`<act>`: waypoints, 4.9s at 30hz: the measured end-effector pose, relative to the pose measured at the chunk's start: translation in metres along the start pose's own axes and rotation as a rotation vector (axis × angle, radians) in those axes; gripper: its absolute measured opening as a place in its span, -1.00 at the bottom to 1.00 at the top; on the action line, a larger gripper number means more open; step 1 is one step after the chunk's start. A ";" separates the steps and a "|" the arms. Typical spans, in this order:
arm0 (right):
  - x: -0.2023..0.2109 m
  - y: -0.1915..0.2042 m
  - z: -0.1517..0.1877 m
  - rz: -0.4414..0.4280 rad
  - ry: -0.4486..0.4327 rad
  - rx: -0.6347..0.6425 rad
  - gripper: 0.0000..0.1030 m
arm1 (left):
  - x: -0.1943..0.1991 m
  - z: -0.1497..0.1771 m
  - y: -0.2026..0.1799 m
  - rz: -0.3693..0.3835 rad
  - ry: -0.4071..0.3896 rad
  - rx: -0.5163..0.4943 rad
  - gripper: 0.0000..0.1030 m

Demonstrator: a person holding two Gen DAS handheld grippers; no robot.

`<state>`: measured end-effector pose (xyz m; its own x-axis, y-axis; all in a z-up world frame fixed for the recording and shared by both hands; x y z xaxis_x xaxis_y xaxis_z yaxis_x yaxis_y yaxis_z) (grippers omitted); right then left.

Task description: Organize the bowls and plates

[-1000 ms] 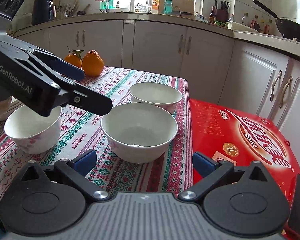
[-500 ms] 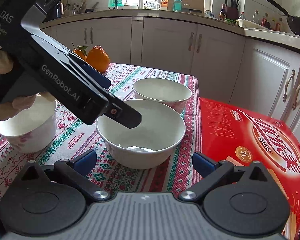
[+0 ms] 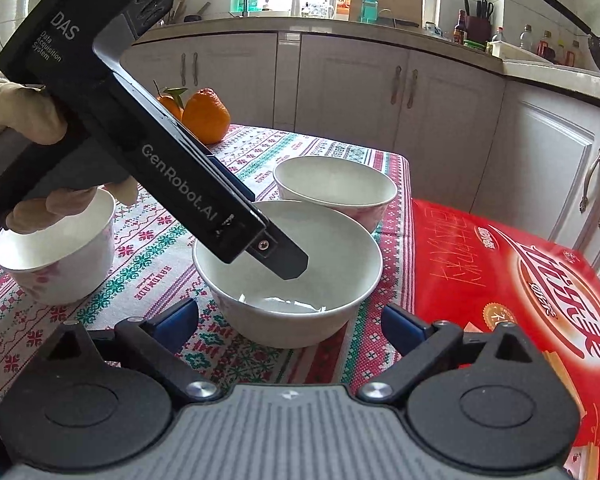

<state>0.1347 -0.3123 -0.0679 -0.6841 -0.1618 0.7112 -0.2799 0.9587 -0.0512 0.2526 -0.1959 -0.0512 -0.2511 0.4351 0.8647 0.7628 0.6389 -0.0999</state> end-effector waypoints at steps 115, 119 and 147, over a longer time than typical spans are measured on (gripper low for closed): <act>0.025 0.131 -0.046 -0.231 0.056 0.152 0.60 | 0.111 0.125 0.052 -0.039 -0.106 0.173 0.20; 0.025 0.131 -0.046 -0.231 0.056 0.151 0.60 | 0.111 0.125 0.051 -0.040 -0.106 0.171 0.22; 0.046 0.124 -0.052 -0.209 -0.037 0.136 1.00 | 0.133 0.122 0.053 -0.111 -0.180 0.178 0.74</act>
<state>0.1034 -0.1884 -0.0055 -0.6251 -0.3640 0.6905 -0.5040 0.8637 -0.0010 0.1868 -0.0271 -0.0017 -0.4410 0.4516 0.7756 0.6123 0.7832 -0.1079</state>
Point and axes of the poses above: each gripper's, at about its wrist camera, not at the fingertips, and x roughly against the way its jaws point, y to its left, z to its underside, the point moved 1 cm from there along -x, roughly the way its jaws point, and after that the axes turned 9 degrees about y, right-handed, at the moved point
